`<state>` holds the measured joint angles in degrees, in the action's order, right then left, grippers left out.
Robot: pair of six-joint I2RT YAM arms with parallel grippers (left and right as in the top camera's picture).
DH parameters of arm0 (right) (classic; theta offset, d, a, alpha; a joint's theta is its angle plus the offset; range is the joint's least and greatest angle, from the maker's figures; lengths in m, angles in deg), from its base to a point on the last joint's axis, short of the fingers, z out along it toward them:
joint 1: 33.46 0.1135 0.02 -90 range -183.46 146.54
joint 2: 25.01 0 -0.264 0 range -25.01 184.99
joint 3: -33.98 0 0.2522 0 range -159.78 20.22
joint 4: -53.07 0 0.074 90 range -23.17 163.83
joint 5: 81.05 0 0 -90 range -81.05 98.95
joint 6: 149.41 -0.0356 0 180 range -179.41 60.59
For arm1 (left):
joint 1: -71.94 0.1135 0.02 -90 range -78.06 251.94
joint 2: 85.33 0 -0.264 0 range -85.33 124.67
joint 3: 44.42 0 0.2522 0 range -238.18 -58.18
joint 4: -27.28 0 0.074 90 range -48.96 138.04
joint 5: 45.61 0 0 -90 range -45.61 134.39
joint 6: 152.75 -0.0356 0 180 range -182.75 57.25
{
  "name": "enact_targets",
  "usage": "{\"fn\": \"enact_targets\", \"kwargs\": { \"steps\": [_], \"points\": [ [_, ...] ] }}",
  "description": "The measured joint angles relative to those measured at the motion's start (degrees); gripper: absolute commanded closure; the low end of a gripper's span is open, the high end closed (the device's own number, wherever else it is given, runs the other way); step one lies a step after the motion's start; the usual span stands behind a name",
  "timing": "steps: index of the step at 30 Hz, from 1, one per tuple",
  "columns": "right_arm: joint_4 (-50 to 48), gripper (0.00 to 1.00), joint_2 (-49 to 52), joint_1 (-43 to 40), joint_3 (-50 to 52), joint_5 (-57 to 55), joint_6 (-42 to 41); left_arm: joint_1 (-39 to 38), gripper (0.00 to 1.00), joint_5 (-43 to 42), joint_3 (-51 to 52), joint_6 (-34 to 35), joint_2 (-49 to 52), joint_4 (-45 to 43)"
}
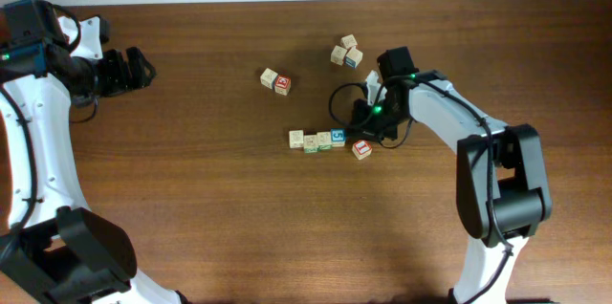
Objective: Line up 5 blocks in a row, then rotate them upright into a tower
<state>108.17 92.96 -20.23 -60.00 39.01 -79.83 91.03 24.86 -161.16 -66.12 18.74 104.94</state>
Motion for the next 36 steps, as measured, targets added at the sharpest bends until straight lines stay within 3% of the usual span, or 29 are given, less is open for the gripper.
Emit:
{"fn": "enact_targets", "kwargs": {
  "steps": [11,18,25,31,36],
  "points": [
    [-1.6,0.87,0.0,2.3,-0.2,-0.1,-2.3,0.0,0.01,0.0,0.0,0.0,0.0,0.0],
    [8.7,0.93,-0.7,2.3,-7.8,-6.7,-2.2,0.0,0.01,0.0,0.0,0.0,0.0,0.0],
    [23.1,0.94,-9.3,2.3,-8.1,-16.0,-2.1,0.0,0.01,0.0,0.0,0.0,0.0,0.0],
    [18.9,0.94,-10.0,2.3,-0.2,-18.7,-2.1,0.0,0.01,0.0,0.0,0.0,0.0,0.0],
    [9.8,0.93,-10.0,2.3,7.7,-19.3,-2.1,0.0,0.01,0.0,0.0,0.0,0.0,0.0]
  ]
}}
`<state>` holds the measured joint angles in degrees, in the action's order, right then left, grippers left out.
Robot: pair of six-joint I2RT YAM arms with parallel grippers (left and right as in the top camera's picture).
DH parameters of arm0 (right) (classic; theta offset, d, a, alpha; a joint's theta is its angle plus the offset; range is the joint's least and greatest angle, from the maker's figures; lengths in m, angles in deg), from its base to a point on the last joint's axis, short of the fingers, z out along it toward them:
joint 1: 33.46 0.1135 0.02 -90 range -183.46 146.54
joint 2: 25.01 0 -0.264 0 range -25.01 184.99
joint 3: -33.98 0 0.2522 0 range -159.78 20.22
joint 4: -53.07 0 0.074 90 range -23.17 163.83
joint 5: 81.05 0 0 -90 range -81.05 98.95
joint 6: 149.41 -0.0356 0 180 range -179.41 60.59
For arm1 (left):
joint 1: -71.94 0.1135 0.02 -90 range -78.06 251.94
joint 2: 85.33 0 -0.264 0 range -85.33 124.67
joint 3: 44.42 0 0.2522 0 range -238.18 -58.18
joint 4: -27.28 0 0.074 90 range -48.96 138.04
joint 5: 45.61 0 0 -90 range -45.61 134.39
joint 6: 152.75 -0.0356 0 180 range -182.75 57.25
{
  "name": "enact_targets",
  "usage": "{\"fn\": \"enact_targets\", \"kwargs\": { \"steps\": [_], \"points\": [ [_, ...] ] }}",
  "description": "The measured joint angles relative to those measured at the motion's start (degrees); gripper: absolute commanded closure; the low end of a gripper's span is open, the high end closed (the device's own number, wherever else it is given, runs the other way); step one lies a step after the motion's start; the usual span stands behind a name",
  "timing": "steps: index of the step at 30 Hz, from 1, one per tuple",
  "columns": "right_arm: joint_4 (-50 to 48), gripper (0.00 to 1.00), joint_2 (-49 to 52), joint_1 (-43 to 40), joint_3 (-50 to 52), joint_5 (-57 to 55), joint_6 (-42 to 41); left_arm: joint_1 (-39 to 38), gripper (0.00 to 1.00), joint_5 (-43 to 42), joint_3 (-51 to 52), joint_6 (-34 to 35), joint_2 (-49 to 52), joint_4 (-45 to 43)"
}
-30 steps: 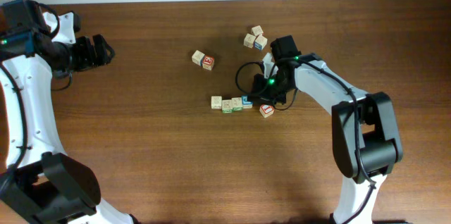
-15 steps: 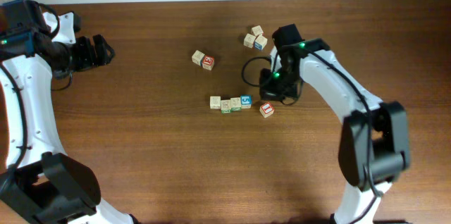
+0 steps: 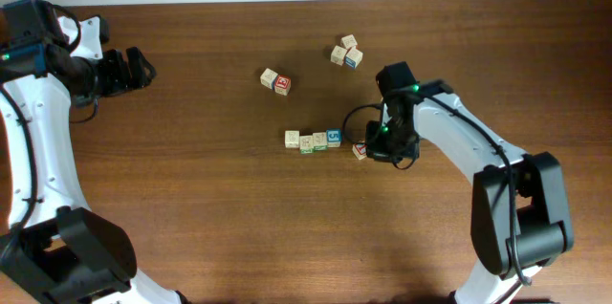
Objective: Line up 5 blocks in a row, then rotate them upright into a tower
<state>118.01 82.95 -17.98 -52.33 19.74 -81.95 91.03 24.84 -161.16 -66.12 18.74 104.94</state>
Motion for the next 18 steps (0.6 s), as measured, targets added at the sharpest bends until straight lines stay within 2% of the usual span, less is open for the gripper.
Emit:
{"fn": "enact_targets", "kwargs": {
  "steps": [6,18],
  "points": [
    [-7.3,0.93,0.0,0.0,4.8,-0.2,0.4,0.0,0.01,0.0,0.0,0.0,0.0,0.0],
    [-17.0,0.92,0.0,0.0,5.1,2.1,5.1,0.0,0.01,0.0,0.0,0.0,0.0,0.0]
  ]
}}
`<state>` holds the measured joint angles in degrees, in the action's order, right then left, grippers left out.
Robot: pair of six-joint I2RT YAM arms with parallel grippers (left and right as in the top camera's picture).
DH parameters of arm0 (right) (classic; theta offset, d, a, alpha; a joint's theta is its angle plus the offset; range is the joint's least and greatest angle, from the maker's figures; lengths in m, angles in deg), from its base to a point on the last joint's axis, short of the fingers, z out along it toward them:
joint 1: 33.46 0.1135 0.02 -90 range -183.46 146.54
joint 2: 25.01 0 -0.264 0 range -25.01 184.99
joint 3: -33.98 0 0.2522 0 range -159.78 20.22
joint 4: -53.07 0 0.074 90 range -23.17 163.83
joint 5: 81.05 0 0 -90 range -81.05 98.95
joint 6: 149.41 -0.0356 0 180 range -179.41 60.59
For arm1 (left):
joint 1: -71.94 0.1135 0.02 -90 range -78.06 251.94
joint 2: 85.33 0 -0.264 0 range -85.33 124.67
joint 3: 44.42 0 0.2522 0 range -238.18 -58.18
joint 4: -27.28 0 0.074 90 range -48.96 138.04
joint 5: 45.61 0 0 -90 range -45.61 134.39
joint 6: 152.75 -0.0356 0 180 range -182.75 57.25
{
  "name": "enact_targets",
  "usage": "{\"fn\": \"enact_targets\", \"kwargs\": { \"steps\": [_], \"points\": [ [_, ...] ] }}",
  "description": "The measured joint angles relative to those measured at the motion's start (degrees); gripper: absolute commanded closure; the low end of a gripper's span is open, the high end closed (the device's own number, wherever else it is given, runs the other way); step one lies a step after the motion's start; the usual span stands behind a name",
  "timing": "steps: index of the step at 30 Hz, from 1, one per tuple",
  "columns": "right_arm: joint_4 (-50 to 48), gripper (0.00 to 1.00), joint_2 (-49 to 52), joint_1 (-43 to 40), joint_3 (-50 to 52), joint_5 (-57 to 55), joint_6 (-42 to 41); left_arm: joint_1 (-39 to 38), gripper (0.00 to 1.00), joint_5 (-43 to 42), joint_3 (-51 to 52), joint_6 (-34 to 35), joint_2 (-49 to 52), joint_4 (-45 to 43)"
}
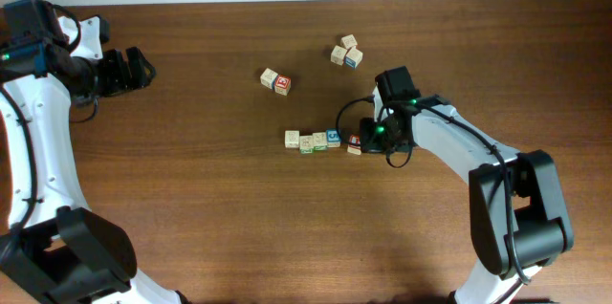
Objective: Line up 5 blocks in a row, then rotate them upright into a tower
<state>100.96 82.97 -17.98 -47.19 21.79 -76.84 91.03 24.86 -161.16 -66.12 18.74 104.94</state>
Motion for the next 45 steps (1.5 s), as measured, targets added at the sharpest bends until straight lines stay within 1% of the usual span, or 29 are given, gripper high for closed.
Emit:
{"fn": "enact_targets", "kwargs": {
  "steps": [13,16,19,20,22,32,38,41,45],
  "points": [
    [-3.0,0.92,0.2,0.0,0.0,2.3,2.7,0.0,0.01,0.0,0.0,0.0,0.0,0.0],
    [-2.7,0.92,0.3,0.0,0.0,2.6,2.9,0.0,0.01,0.0,0.0,0.0,0.0,0.0],
    [-0.1,0.92,0.3,0.0,-0.2,2.9,2.9,0.0,0.01,0.0,0.0,0.0,0.0,0.0],
    [0.8,0.89,0.3,0.0,-0.3,3.1,2.9,0.0,0.01,0.0,0.0,0.0,0.0,0.0],
    [1.4,0.87,0.4,0.0,-0.9,4.0,3.0,0.0,0.01,0.0,0.0,0.0,0.0,0.0],
    [0.9,0.87,0.4,0.0,-1.8,5.3,3.1,0.0,0.01,0.0,0.0,0.0,0.0,0.0],
    [0.7,0.89,0.4,0.0,-1.8,5.3,3.4,0.0,0.01,0.0,0.0,0.0,0.0,0.0],
    [2.6,0.88,0.4,0.0,-2.3,5.4,3.7,0.0,0.01,0.0,0.0,0.0,0.0,0.0],
    [8.1,0.88,-1.5,0.1,-3.6,6.3,4.3,0.0,0.01,0.0,0.0,0.0,0.0,0.0]
  ]
}}
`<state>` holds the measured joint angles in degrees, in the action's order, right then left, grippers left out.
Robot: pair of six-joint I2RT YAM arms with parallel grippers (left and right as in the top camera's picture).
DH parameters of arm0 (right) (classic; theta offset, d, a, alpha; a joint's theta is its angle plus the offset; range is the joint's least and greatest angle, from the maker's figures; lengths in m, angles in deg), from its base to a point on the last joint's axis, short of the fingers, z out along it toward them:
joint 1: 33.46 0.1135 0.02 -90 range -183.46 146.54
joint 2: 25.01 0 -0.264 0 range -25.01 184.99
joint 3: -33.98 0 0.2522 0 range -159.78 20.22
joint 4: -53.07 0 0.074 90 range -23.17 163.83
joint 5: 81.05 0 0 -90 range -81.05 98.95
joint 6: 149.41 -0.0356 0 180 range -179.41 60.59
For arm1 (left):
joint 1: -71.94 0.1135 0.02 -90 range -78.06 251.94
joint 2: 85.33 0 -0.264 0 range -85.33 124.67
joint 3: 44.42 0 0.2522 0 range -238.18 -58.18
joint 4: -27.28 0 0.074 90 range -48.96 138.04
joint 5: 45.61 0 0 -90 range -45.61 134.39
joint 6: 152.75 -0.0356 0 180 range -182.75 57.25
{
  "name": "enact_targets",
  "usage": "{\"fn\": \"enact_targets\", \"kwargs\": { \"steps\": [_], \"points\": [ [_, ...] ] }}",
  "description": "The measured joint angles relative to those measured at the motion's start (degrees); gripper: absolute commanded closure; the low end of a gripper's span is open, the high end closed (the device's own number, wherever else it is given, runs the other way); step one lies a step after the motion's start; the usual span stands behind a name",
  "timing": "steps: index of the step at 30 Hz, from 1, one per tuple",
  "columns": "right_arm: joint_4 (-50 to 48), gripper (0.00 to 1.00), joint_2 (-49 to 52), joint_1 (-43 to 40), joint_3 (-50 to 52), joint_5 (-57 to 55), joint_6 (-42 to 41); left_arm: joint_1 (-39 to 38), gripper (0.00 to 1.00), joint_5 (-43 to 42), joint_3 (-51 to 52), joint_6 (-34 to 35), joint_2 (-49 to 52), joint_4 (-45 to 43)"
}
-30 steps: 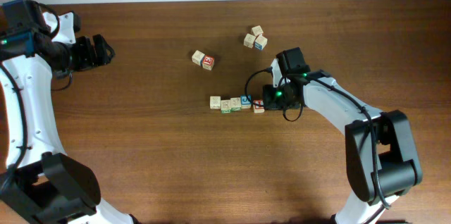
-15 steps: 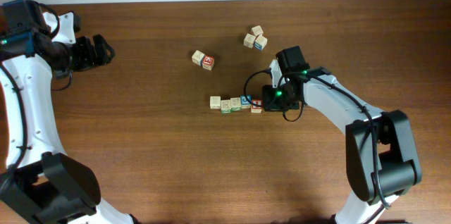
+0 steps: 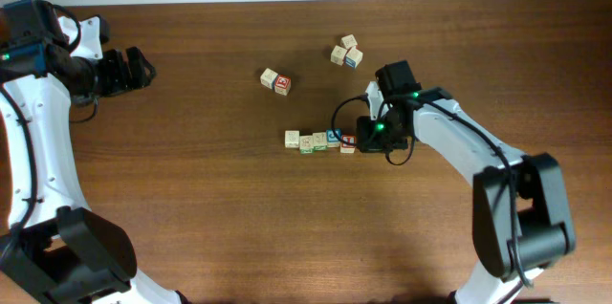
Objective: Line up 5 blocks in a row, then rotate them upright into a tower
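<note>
A row of small wooden blocks [image 3: 313, 140] lies mid-table, its right end a blue-faced block [image 3: 333, 136]. Right beside that end is a block with a red face [image 3: 348, 143]. My right gripper [image 3: 358, 140] is down at this block, its dark fingers closed on it and hiding part of it. A pair of blocks [image 3: 275, 80], one with a red face, lies up and to the left. Three more blocks [image 3: 346, 53] sit near the table's far edge. My left gripper [image 3: 141, 65] hangs open at the far left, away from every block.
The right arm [image 3: 459, 141] reaches in from the lower right, with a black cable loop [image 3: 339, 113] just above the row. The left arm [image 3: 38, 132] runs down the left side. The table's far edge [image 3: 306, 0] is behind the three blocks.
My right gripper and the red-faced block have shifted a little to the left. The block now sits against the right end of the row. The left arm has not moved.
The red-faced block first lay apart, down and right of the row, with my right gripper above it. Then the gripper was down over the block. After that the block stood nearer the row with another face up, and now it adjoins the row's end.
</note>
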<state>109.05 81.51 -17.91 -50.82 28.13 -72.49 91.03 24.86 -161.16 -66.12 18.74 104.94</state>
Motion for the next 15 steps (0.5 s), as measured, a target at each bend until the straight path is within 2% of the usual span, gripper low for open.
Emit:
{"fn": "enact_targets", "kwargs": {
  "steps": [4,15],
  "points": [
    [3.8,0.88,-3.1,1.1,-0.5,0.4,0.1,0.0,0.01,0.0,0.0,0.0,0.0,0.0],
    [0.7,0.88,-0.9,6.8,0.8,-6.1,0.1,0.0,0.01,0.0,0.0,0.0,0.0,0.0]
  ]
}}
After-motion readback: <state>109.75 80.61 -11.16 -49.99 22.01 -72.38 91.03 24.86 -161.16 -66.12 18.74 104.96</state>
